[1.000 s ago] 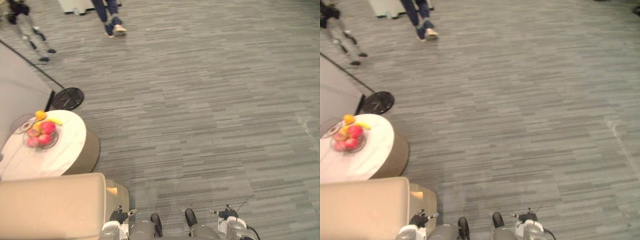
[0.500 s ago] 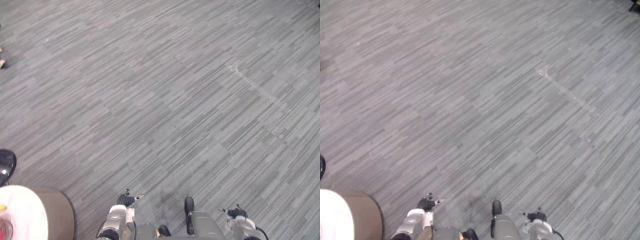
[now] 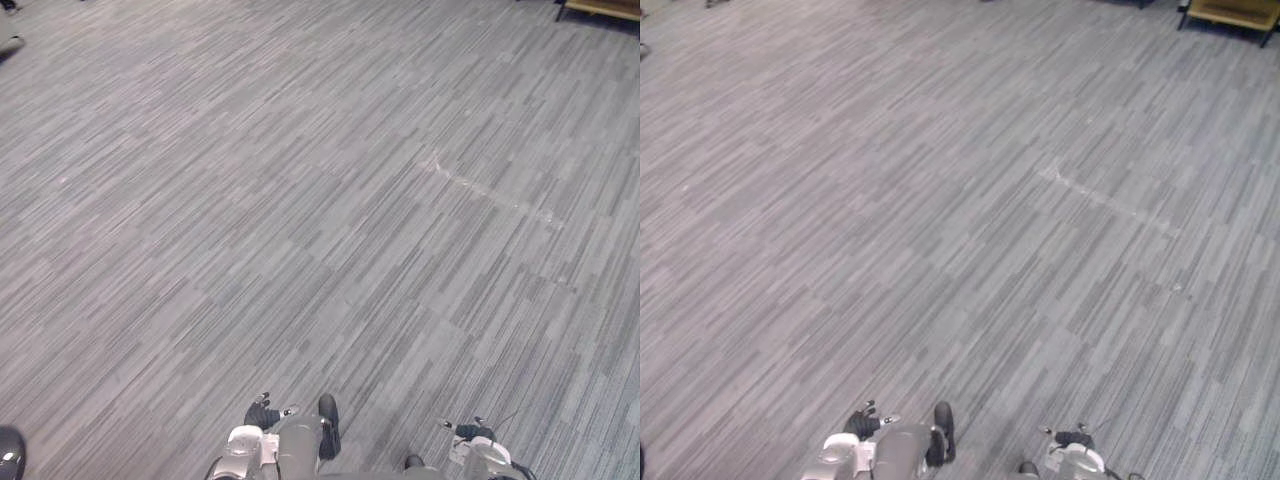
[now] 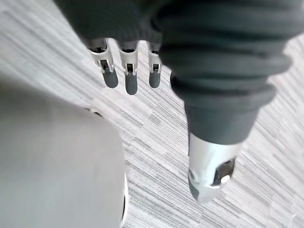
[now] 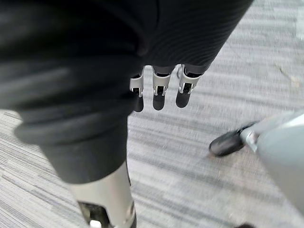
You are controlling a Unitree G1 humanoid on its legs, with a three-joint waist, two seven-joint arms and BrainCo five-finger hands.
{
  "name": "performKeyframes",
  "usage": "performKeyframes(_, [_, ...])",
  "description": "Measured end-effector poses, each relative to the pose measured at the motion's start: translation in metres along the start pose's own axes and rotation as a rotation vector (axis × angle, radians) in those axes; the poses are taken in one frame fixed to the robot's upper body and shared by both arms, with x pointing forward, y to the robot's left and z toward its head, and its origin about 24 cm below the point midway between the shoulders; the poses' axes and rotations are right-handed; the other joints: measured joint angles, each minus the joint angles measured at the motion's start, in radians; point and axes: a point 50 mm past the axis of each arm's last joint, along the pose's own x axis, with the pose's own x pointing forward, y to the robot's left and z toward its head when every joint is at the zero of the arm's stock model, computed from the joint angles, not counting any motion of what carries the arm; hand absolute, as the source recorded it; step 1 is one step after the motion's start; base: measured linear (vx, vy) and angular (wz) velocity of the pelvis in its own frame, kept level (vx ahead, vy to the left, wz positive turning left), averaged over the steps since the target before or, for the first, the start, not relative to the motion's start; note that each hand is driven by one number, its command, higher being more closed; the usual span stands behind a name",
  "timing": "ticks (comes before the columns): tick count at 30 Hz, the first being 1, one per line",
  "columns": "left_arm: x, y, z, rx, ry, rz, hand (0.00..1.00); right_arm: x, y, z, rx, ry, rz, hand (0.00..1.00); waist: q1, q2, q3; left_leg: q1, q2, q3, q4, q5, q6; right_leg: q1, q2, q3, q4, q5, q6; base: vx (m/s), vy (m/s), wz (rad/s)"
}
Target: Pick up cushions and gather them together orderly.
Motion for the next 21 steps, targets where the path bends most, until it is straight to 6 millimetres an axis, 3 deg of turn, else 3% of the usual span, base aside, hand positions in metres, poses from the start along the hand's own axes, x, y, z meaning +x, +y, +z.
performKeyframes(1, [0.0,0.0,-0.001,0.001,0.002,0.001,0.0,0.0,-0.001,-0.002,-0.002,0.004,-0.002,0.0,0.003,0.003,-0.003,0.044,0.007,0.022,-0.018,-0.024,-0.004,-0.058,0.012,-0.001,0.148,-0.003,0.091,0.43,0.168,-0.56])
performKeyframes(2, [-0.001,0.001,-0.002,0.002,0.007,0.002,0.0,0.0,0.0,-0.002,-0.002,0.005,0.0,0.0,0.003,0.007,-0.004,0.089,0.016,0.042,-0.038,-0.047,-0.017,-0.124,0.024,-0.011,0.306,0.017,0.14,0.28,0.103,-0.56])
performKeyframes(3, [-0.001,0.002,-0.003,0.004,0.01,0.004,0.0,-0.001,0.001,-0.003,-0.001,0.006,0.002,0.0,0.003,0.007,-0.004,0.108,0.016,0.046,-0.046,-0.05,-0.018,-0.152,0.029,-0.022,0.373,0.023,0.143,0.37,0.103,-0.51])
performKeyframes(4, [-0.001,0.004,-0.006,0.022,0.02,0.005,0.0,-0.001,0.003,-0.005,-0.002,0.011,0.008,0.0,-0.012,0.006,-0.006,0.179,0.015,0.073,-0.082,-0.053,-0.015,-0.232,0.021,-0.093,0.559,0.027,0.142,0.47,0.094,-0.38])
performKeyframes(5, [-0.001,0.005,-0.005,0.052,0.017,0.001,0.0,-0.002,0.002,-0.007,-0.011,0.015,0.008,0.0,-0.021,0.006,-0.007,0.263,0.001,0.099,-0.134,-0.05,-0.014,-0.289,-0.019,-0.218,0.64,0.003,0.125,0.49,0.072,-0.41])
performKeyframes(6, [-0.001,0.006,-0.005,0.061,0.016,-0.001,0.0,-0.002,0.002,-0.007,-0.015,0.015,0.008,0.0,-0.021,0.007,-0.007,0.291,-0.001,0.114,-0.156,-0.05,-0.014,-0.315,-0.031,-0.271,0.652,-0.016,0.093,0.45,0.017,-0.63])
performKeyframes(7, [0.001,0.004,0.001,0.069,0.002,-0.006,0.0,-0.001,0.002,-0.003,-0.037,0.0,0.012,0.0,-0.028,0.012,-0.004,0.344,0.004,0.14,-0.185,-0.05,-0.014,-0.383,-0.039,-0.4,0.618,-0.053,-0.026,0.37,-0.005,-0.65])
performKeyframes(9, [0.003,0.006,0.011,0.077,-0.024,-0.003,0.0,0.001,0.005,0.01,-0.071,-0.037,0.023,0.0,-0.031,0.027,0.007,0.378,0.016,0.144,-0.196,-0.051,-0.014,-0.441,-0.016,-0.505,0.491,-0.046,-0.1,0.45,-0.064,-0.52])
performKeyframes(10, [0.005,0.006,0.018,0.089,-0.041,-0.005,0.0,0.001,0.008,0.018,-0.08,-0.065,0.031,0.0,-0.043,0.031,0.019,0.404,0.02,0.142,-0.202,-0.051,-0.014,-0.471,0.016,-0.54,0.317,0.012,-0.121,0.56,-0.122,-0.12])
performKeyframes(11, [0.006,0.009,0.023,0.096,-0.056,0.001,0.0,0.001,0.008,0.015,-0.083,-0.056,0.032,0.0,-0.059,0.002,0.021,0.437,-0.012,0.123,-0.216,-0.053,-0.019,-0.453,0.04,-0.524,0.098,0.16,-0.13,0.49,-0.117,0.14])
performKeyframes(12, [0.006,0.012,0.023,0.1,-0.059,0.008,0.0,0.0,0.008,0.009,-0.085,-0.04,0.032,0.0,-0.067,-0.025,0.023,0.462,-0.037,0.104,-0.223,-0.059,-0.028,-0.446,0.033,-0.498,0.04,0.268,-0.169,0.52,-0.129,0.04])
performKeyframes(13, [0.006,0.001,0.021,0.079,-0.049,-0.014,0.0,0.002,-0.001,0.01,-0.092,-0.038,0.012,0.0,-0.064,0.011,0.021,0.498,-0.011,0.077,-0.228,-0.075,-0.055,-0.46,0.061,-0.484,0.111,0.294,-0.237,0.5,-0.134,-0.22])
performKeyframes(14, [0.005,-0.006,0.02,0.071,-0.048,-0.031,0.0,0.003,-0.006,0.012,-0.084,-0.047,-0.002,0.0,-0.072,0.027,0.009,0.496,0.009,0.055,-0.195,-0.059,-0.083,-0.47,0.076,-0.477,0.151,0.213,-0.232,0.49,-0.146,-0.38])
performKeyframes(15, [0.005,-0.008,0.021,0.068,-0.052,-0.037,0.0,0.003,-0.007,0.013,-0.078,-0.047,-0.006,0.0,-0.073,0.032,0.006,0.485,0.016,0.045,-0.164,-0.059,-0.083,-0.474,0.083,-0.472,0.17,0.191,-0.234,0.53,-0.209,-0.26])
performKeyframes(17, [0.006,-0.017,0.027,0.064,-0.063,-0.058,0.0,0.002,-0.014,0.005,-0.05,-0.024,-0.028,0.0,-0.078,0.033,0.005,0.409,0.06,0.012,0.041,-0.048,-0.1,-0.46,0.097,-0.47,0.208,0.124,-0.244,0.43,-0.184,-0.09])
performKeyframes(18, [0.006,-0.02,0.029,0.061,-0.069,-0.065,0.0,0.002,-0.02,-0.003,-0.044,-0.001,-0.046,0.0,-0.075,0.031,0.007,0.317,0.105,-0.034,0.284,-0.024,-0.142,-0.422,0.113,-0.464,0.21,0.081,-0.251,0.42,-0.126,-0.09])
performKeyframes(20, [0.006,-0.02,0.028,0.063,-0.066,-0.065,0.0,0.001,-0.023,-0.005,-0.036,0.008,-0.054,0.0,-0.075,0.028,0.011,0.24,0.137,-0.046,0.453,-0.054,-0.143,-0.377,0.123,-0.461,0.198,0.06,-0.259,0.44,-0.105,-0.16])
performKeyframes(21, [0.006,-0.021,0.028,0.064,-0.064,-0.066,0.0,0.001,-0.023,-0.006,-0.011,0.013,-0.059,0.0,-0.076,0.02,0.018,0.191,0.148,-0.032,0.513,-0.081,-0.122,-0.327,0.123,-0.45,0.183,0.049,-0.259,0.36,-0.043,-0.24])
